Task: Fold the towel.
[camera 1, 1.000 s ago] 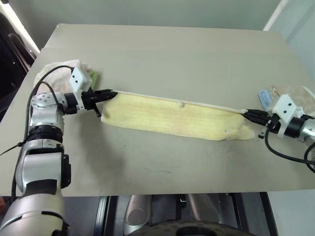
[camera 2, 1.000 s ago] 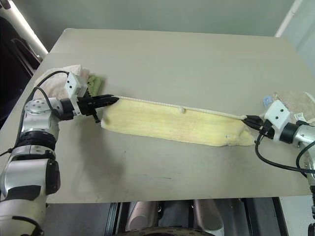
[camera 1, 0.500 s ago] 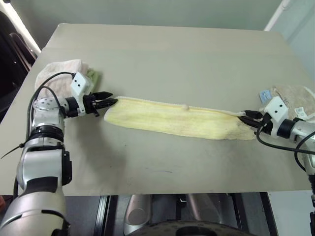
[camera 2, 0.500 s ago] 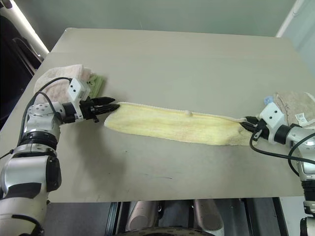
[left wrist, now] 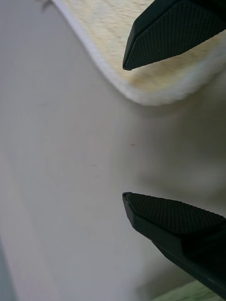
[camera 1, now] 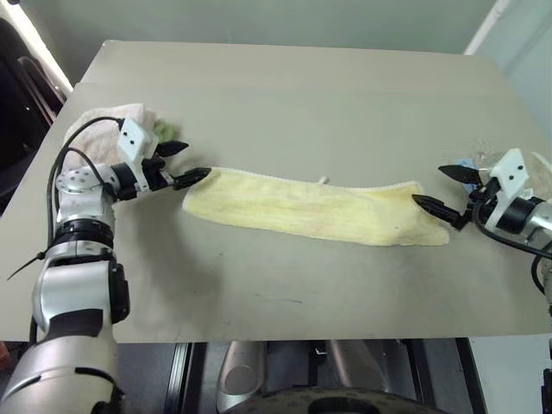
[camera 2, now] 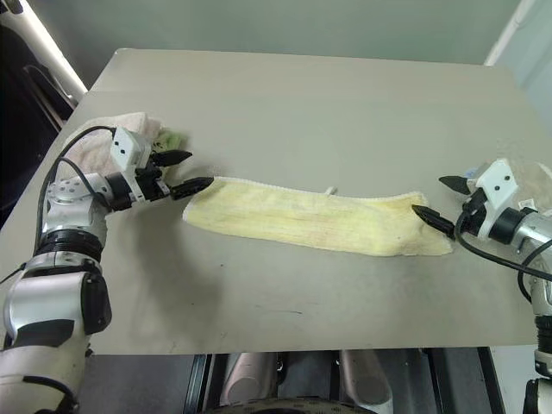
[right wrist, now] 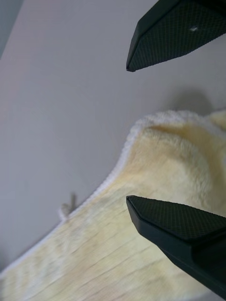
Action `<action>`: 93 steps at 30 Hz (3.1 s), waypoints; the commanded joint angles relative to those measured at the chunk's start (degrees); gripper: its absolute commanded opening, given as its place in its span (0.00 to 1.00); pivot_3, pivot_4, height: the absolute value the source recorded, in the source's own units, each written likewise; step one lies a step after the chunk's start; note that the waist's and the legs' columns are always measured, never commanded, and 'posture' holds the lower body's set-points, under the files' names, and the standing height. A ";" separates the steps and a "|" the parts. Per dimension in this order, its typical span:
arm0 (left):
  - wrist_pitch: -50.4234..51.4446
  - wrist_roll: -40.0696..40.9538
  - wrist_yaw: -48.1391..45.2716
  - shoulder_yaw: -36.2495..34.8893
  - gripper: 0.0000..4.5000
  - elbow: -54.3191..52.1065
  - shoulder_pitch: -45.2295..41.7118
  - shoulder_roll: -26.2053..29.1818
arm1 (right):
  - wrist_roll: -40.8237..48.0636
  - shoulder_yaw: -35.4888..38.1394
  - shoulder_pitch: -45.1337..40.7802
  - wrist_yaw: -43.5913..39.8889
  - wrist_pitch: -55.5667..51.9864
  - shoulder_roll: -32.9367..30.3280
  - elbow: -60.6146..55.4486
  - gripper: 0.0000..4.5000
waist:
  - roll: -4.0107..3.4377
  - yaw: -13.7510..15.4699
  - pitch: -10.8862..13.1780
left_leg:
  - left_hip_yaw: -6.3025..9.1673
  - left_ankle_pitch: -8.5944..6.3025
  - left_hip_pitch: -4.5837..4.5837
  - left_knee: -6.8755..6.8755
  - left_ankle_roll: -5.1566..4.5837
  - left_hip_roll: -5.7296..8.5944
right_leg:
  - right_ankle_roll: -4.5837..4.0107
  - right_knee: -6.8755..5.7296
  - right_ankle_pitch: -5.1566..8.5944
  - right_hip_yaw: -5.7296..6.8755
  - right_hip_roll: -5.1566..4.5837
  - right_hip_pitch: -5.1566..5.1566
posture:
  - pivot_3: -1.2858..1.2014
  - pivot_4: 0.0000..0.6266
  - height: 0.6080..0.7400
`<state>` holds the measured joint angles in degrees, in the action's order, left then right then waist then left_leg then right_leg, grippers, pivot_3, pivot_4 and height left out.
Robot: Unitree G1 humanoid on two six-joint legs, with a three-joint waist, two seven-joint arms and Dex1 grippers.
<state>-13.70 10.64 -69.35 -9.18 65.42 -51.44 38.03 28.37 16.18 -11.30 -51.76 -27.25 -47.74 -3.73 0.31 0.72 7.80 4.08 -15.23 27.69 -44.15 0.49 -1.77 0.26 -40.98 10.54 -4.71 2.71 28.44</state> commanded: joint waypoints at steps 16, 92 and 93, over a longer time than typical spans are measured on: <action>19.89 11.87 -10.01 4.28 1.00 -38.56 13.91 -8.10 | 45.76 32.99 10.23 26.97 -55.05 8.90 -9.08 1.00 | 0.02 0.21 0.00 | -0.11 0.00 -0.05 0.01 -0.03 0.02 | 0.70 0.03 0.39 -0.08 0.00 -0.04 | 0.52 0.24 0.68; 16.32 9.04 -1.54 12.69 1.00 -42.61 16.37 -15.82 | 84.63 26.03 25.85 51.40 -17.38 15.36 -15.90 0.01 | -0.09 0.44 -0.05 | 0.03 -0.28 0.25 0.04 -0.30 0.02 | 1.07 1.02 0.07 -0.13 -0.01 -0.21 | 0.52 0.24 0.68; 16.06 8.99 -1.54 12.71 1.00 -42.30 16.33 -15.88 | 84.63 26.30 25.53 51.47 -16.91 15.31 -15.73 0.01 | -0.09 0.45 -0.05 | 0.04 -0.28 0.25 0.04 -0.29 0.02 | 1.07 1.03 0.07 -0.13 -0.01 -0.21 | 0.52 0.24 0.68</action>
<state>3.66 19.66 -70.97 4.27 23.19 -33.90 22.40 111.67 39.93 14.72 0.88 -45.26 -31.75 -18.05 0.23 1.17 7.76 4.12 -15.51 27.95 -44.11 0.19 -1.75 1.33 -39.94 10.62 -4.84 2.70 28.23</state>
